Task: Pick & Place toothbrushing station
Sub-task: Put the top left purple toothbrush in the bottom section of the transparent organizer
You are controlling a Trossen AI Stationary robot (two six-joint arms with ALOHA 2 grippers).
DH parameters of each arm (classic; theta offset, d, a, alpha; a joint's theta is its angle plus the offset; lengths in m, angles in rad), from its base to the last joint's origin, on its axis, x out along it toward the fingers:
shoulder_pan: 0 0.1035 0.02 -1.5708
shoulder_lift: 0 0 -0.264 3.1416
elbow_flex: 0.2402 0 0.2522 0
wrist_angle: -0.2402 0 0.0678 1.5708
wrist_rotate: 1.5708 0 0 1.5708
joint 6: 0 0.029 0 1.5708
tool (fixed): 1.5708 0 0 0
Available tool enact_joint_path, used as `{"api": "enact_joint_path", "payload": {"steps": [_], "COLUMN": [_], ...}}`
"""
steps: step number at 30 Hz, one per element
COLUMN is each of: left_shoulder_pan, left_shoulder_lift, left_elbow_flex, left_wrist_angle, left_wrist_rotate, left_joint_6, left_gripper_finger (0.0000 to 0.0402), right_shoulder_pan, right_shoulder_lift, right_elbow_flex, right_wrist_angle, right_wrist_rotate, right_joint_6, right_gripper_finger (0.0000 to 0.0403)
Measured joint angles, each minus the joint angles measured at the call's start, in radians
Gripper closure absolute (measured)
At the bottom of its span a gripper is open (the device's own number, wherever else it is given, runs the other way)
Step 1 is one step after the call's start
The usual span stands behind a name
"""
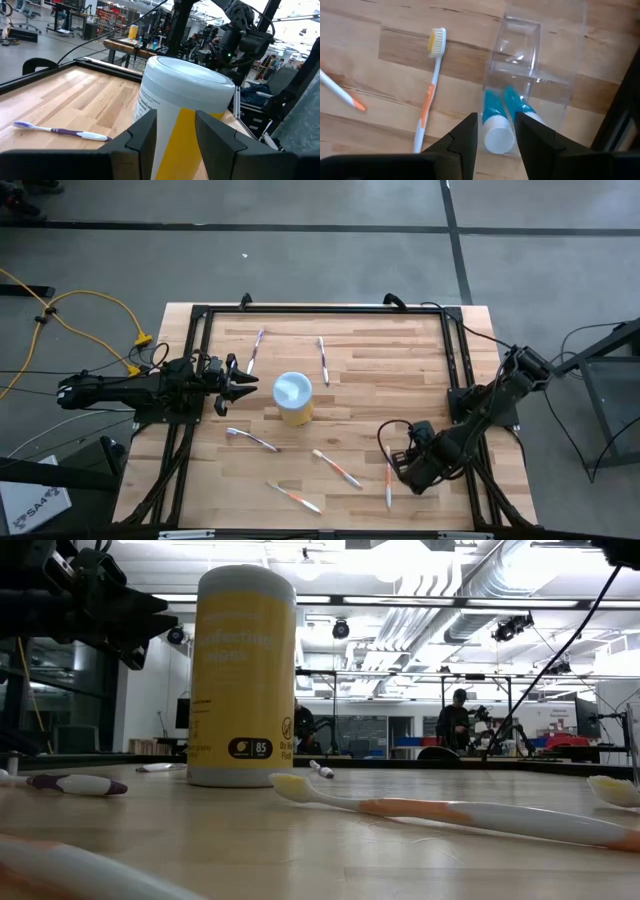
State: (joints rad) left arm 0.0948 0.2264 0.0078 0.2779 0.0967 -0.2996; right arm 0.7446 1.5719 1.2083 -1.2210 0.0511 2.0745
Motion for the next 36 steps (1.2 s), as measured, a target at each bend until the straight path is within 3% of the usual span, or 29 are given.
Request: {"api": "enact_joint_path", "payload": {"steps": [10,23,30,36], "left_shoulder_pan": [0.0,0.0,0.0,0.0], "left_shoulder_lift": [0.0,0.0,0.0,0.0], "left_elbow_flex": [0.0,0.0,0.0,0.0], "left_wrist_angle": [0.0,0.0,0.0,0.0], "left_wrist_rotate": [0.0,0.0,0.0,0.0], "left_joint_6": [0.0,0.0,0.0,0.0], "left_gripper_finger": [0.0271,0.0271,0.0271,0.0271], "right_shoulder_pan": [-0.14,-0.418,-0.471,-0.503], "right_shoulder_lift": [-0.081,-0.071,-0.061,-0.06], "right_elbow_flex": [0.001,0.001,0.001,0.001], "right_wrist_angle": [0.008,0.197,0.328,0.336], "right_wrist_rotate": [0.042,0.053,0.051,0.054], "right_joint_6": [-0.17,-0.645,-0.692,-0.67], "right_gripper_finger": [0.0283,0.0283,0.0283,0.0283]}}
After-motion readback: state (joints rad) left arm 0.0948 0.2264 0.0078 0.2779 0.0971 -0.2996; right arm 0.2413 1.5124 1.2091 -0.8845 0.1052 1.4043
